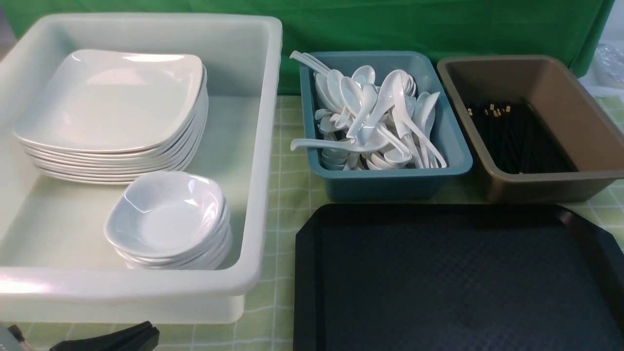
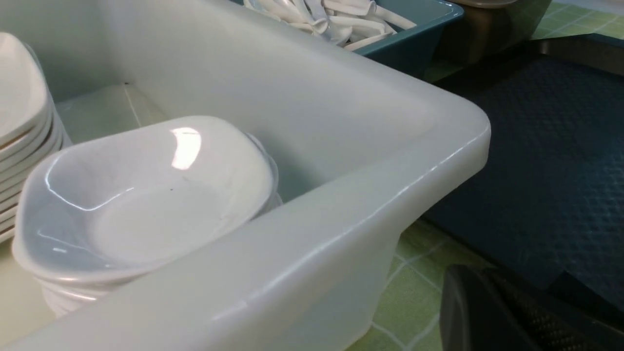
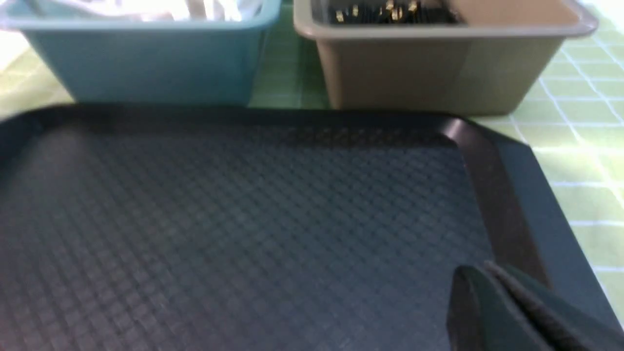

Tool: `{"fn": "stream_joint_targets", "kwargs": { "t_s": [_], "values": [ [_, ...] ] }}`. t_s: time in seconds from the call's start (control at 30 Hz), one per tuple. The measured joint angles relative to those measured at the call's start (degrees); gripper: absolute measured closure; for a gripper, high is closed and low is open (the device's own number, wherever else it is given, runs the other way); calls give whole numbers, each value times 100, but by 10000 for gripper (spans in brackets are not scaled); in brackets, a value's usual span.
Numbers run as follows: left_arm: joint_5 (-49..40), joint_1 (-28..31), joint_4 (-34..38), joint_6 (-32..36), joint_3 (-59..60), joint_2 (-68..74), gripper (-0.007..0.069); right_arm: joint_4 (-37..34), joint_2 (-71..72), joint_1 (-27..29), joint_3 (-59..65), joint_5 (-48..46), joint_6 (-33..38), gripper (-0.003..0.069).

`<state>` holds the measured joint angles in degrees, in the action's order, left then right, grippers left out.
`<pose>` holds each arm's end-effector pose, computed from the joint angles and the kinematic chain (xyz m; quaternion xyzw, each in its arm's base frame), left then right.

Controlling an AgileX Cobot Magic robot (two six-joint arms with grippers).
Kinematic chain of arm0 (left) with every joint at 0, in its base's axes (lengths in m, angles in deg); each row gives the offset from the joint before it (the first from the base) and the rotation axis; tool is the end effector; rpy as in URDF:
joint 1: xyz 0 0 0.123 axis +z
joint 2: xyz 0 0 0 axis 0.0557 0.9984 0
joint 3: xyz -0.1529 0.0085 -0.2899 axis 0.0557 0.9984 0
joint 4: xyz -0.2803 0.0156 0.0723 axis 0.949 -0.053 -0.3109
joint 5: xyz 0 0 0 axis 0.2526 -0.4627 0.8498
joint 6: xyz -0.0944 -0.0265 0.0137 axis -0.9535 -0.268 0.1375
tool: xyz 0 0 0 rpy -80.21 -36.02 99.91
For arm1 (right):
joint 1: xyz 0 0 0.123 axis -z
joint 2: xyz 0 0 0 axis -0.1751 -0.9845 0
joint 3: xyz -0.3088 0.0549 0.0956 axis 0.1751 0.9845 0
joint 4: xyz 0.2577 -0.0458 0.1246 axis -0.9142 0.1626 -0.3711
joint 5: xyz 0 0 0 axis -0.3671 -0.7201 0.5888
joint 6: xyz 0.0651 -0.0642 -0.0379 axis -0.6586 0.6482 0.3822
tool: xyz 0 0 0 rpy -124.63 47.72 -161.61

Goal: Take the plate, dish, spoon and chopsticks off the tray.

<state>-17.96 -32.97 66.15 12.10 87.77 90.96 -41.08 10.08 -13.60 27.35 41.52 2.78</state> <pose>0.0736 -0.0537 0.1913 0.2684 0.7396 -0.1708 0.5931 0.0588 0.0043 0.1870 -0.0147 0.7632 0.0321 0.6452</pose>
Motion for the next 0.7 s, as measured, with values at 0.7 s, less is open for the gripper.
{"fn": "stream_joint_targets", "kwargs": {
  "t_s": [0.7],
  "values": [
    [0, 0, 0, 7, 1, 0, 610, -11, 1, 2, 0, 34, 62, 622]
  ]
}}
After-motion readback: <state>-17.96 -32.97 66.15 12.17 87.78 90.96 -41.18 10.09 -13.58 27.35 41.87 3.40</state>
